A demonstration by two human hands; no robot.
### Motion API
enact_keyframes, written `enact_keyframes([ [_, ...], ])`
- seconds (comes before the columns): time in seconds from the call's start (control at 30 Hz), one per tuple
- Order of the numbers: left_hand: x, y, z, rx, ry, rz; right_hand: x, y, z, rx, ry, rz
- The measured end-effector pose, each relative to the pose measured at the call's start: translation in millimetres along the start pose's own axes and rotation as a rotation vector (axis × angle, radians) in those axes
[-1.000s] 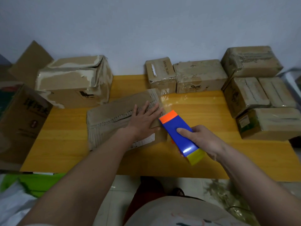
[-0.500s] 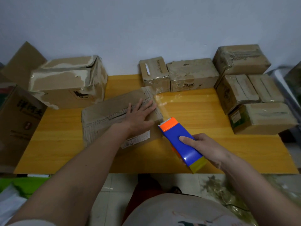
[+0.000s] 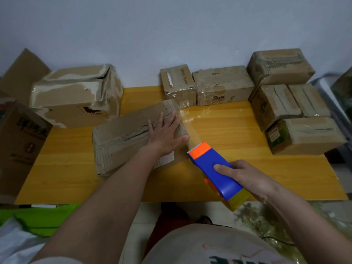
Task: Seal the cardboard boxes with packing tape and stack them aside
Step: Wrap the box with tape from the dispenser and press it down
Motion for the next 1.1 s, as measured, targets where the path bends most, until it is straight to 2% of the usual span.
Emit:
enact_keyframes([
  [0.1, 0, 1, 0, -0.006, -0.004, 0.008, -2, 2, -1, 0.017, -0.071, -0.011],
  [0.23, -2, 3, 0, -0.027, 0.002, 0.029, 5, -7, 2, -0.08, 0.055, -0.087],
  [0.4, -4, 6, -1, -0.074, -0.03, 0.125, 22, -34, 8, -0.222, 0.344, -0.207],
  [0.63, -3, 13, -3, -0.119, 0.035, 0.328, 48, -67, 4, -0.22, 0.657, -0.299],
  [0.73, -1, 14, -3, -0.138, 0.047, 0.313, 28, -65, 17, -0.277, 0.754, -0.354],
  [0.93, 0, 11, -5, -0.134, 0.027, 0.285, 29, -64, 56, -0.61, 0.703, -0.2],
  [1.1, 2, 12, -3, -0.124, -0.021, 0.253, 3, -77, 71, -0.643, 0.811, -0.299],
])
Point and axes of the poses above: each hand's wrist, its own y-axis away from the middle knuckle, its own z-axis out of the back of the hand, x = y × z, the point moved 7 cm from there along -y, towards the middle knuckle, and after that the axes turned 11 degrees about x, right-handed, at the moved point
